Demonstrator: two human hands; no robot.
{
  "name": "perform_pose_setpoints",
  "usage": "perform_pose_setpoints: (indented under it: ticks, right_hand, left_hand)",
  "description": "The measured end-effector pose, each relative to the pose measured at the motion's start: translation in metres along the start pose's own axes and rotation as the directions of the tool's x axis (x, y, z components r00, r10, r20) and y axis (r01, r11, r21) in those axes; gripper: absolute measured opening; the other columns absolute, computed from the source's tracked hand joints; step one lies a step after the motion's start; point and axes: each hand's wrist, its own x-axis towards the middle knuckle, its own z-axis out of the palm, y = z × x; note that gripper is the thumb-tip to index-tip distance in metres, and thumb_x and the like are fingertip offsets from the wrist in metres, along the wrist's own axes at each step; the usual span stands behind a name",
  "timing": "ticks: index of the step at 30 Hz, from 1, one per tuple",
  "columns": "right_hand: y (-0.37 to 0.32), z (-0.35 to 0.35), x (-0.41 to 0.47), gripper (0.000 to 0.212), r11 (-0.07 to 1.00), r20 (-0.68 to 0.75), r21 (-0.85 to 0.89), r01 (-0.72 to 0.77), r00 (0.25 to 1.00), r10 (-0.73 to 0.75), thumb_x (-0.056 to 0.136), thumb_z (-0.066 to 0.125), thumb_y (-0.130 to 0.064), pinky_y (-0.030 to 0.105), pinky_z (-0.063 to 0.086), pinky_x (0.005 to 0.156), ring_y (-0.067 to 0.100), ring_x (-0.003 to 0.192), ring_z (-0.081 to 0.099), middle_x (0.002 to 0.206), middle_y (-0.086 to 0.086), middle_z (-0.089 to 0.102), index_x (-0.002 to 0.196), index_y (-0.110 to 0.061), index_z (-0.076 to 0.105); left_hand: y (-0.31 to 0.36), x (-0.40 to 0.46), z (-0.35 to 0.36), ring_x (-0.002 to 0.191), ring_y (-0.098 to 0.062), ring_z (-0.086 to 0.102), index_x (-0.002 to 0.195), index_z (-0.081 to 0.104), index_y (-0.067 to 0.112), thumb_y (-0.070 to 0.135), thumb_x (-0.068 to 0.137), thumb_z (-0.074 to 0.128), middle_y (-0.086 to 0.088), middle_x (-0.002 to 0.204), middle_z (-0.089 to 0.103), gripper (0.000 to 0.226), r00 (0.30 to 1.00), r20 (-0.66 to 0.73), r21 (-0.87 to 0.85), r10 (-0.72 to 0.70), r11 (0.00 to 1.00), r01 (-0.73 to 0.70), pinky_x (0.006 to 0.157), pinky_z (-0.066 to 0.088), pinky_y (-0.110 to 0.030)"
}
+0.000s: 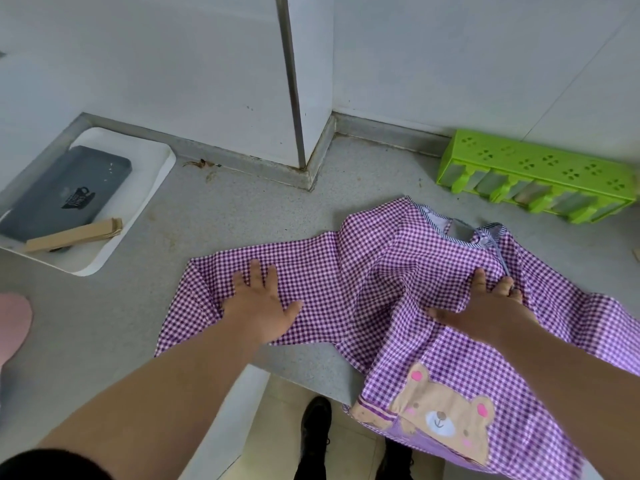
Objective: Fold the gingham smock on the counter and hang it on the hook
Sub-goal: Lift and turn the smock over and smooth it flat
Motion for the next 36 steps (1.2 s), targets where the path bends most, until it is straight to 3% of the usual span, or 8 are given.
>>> perform_pose_setpoints:
  ticks: [8, 13, 22, 25, 27, 30, 34, 36]
  right_hand:
    - [0.007, 0.001, 0.007, 0.162, 0.999, 0.017, -0.032, 0.022, 1.0, -0.021, 0.037, 0.036, -0.109, 0.065, 0.022, 0.12, 0.051, 0.155, -0.002, 0.167, 0.029, -0.017, 0.159, -0.023, -0.026]
    - [0.009, 0.004, 0.009, 0.161, 0.999, 0.001, -0.033, 0.037, 0.999, -0.037, 0.037, 0.034, -0.109, 0.063, 0.02, 0.122, 0.051, 0.155, -0.001, 0.167, 0.029, -0.017, 0.158, -0.023, -0.028]
    - [0.029, 0.011, 0.003, 0.157, 0.989, -0.05, -0.06, 0.137, 0.989, -0.14, 0.046, 0.047, -0.105, 0.061, 0.017, 0.123, 0.046, 0.157, -0.005, 0.169, 0.022, -0.018, 0.16, -0.025, -0.023]
    - [0.031, 0.01, 0.003, 0.155, 0.989, -0.065, -0.063, 0.134, 0.988, -0.138, 0.048, 0.052, -0.103, 0.062, 0.019, 0.121, 0.044, 0.157, -0.004, 0.169, 0.02, -0.019, 0.161, -0.026, -0.022]
    - [0.03, 0.008, 0.004, 0.154, 0.992, -0.066, -0.039, 0.118, 0.991, -0.12, 0.049, 0.053, -0.102, 0.065, 0.022, 0.119, 0.043, 0.157, -0.005, 0.17, 0.017, -0.02, 0.16, -0.027, -0.023]
    - [0.027, 0.009, -0.004, 0.148, 0.998, -0.121, -0.007, 0.069, 0.99, -0.07, 0.057, 0.054, -0.1, 0.064, 0.03, 0.117, 0.04, 0.158, -0.001, 0.171, 0.013, -0.016, 0.161, -0.024, -0.019]
    - [0.017, 0.026, -0.039, 0.113, 0.993, -0.267, -0.078, 0.089, 0.958, -0.107, 0.082, 0.053, -0.082, 0.056, 0.053, 0.102, 0.039, 0.147, 0.035, 0.165, 0.016, 0.019, 0.163, -0.019, 0.005]
    - [0.014, 0.042, -0.053, 0.119, 0.989, -0.155, -0.044, 0.144, 0.977, -0.149, 0.08, 0.054, -0.084, 0.056, 0.046, 0.111, 0.041, 0.152, 0.025, 0.168, 0.017, 0.012, 0.164, -0.017, 0.003]
  left_hand:
    - [0.035, -0.03, -0.016, 0.163, -0.039, -0.002, 0.166, -0.006, 0.024, 0.073, 0.097, 0.042, -0.013, 0.176, -0.015, 0.098, 0.933, -0.27, 0.032, 0.239, 0.97, -0.239, 0.125, 0.023, -0.068]
    - [0.071, -0.045, 0.015, 0.162, -0.037, -0.015, 0.166, -0.017, 0.028, 0.089, 0.09, 0.026, -0.009, 0.174, -0.027, 0.106, 0.98, -0.08, -0.024, 0.183, 0.982, -0.185, 0.124, 0.012, -0.074]
    - [0.012, 0.023, -0.02, 0.163, -0.031, -0.016, 0.166, -0.019, 0.027, 0.09, 0.088, 0.033, -0.003, 0.174, -0.027, 0.113, 0.961, -0.092, 0.19, 0.26, 0.952, -0.24, 0.126, 0.009, -0.07]
    - [0.01, 0.021, -0.036, 0.161, -0.033, 0.015, 0.166, 0.012, 0.016, 0.084, 0.091, 0.042, -0.013, 0.176, 0.009, 0.106, 0.932, -0.203, 0.306, 0.302, 0.923, -0.233, 0.127, 0.024, -0.059]
    - [0.023, -0.002, -0.036, 0.127, -0.028, 0.051, 0.136, 0.048, 0.015, 0.074, 0.092, 0.054, -0.011, 0.139, 0.052, 0.073, 0.851, -0.375, 0.324, 0.367, 0.912, -0.251, 0.106, 0.049, -0.046]
    - [0.052, -0.032, -0.012, 0.09, -0.017, 0.059, 0.102, 0.058, 0.02, 0.067, 0.099, 0.044, 0.002, 0.096, 0.06, 0.049, 0.91, -0.288, 0.151, 0.297, 0.953, -0.263, 0.077, 0.054, -0.035]
    - [0.069, -0.047, 0.016, 0.102, -0.018, 0.066, 0.122, 0.06, 0.035, 0.076, 0.09, 0.03, 0.007, 0.119, 0.069, 0.059, 0.975, -0.041, -0.218, 0.218, 0.95, -0.222, 0.095, 0.056, -0.038]
    - [0.075, -0.056, 0.012, 0.102, -0.015, 0.063, 0.122, 0.058, 0.033, 0.061, 0.1, 0.048, 0.011, 0.117, 0.065, 0.038, 0.977, -0.08, -0.322, 0.2, 0.922, -0.215, 0.092, 0.051, -0.032]
